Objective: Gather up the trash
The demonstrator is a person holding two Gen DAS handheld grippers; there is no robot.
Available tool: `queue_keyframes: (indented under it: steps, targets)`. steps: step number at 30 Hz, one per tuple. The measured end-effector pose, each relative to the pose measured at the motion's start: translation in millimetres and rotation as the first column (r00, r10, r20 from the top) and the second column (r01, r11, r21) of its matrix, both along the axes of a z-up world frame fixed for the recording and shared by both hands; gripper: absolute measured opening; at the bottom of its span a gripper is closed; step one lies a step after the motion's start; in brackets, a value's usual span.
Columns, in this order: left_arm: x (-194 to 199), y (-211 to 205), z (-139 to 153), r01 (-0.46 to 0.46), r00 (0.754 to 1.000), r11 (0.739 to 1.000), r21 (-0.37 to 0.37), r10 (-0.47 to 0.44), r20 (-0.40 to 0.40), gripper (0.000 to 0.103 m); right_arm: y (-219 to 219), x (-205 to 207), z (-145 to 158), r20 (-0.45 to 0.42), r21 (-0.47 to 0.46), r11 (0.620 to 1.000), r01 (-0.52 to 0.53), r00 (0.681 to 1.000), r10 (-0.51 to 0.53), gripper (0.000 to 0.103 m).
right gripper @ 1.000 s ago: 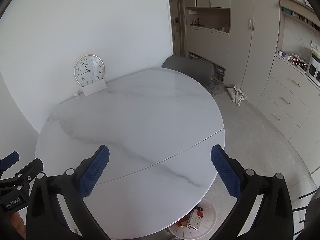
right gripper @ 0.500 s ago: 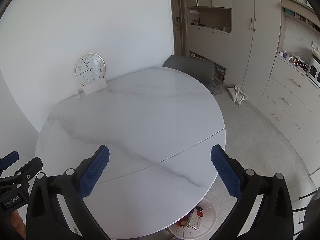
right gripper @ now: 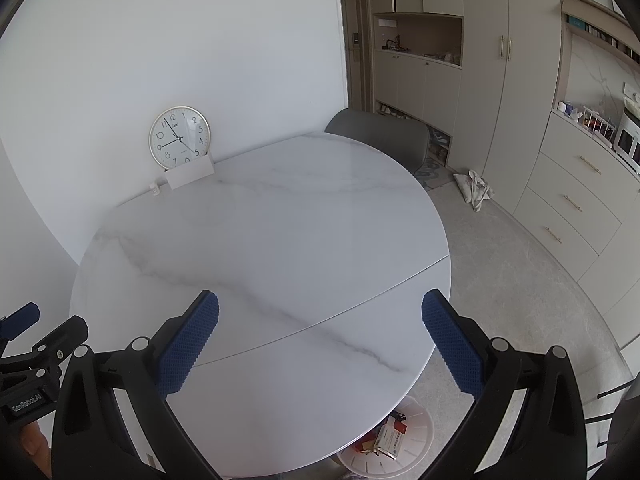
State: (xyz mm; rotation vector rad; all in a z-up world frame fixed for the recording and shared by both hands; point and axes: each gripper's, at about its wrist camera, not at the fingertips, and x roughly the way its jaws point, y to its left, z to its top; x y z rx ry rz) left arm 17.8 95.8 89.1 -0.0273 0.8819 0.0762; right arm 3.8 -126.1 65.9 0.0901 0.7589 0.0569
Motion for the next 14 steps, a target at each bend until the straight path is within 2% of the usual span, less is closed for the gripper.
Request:
queue_keyframes:
  steps: [14]
  targets:
    - [-1.7, 1.4, 0.2, 0.017, 1.000, 1.000, -0.013, -0.017, 0.007, 0.095, 1.4, -2.9, -3.5, -0.002, 0.001, 1.000, -0.005, 1.000, 0.005, 0.101]
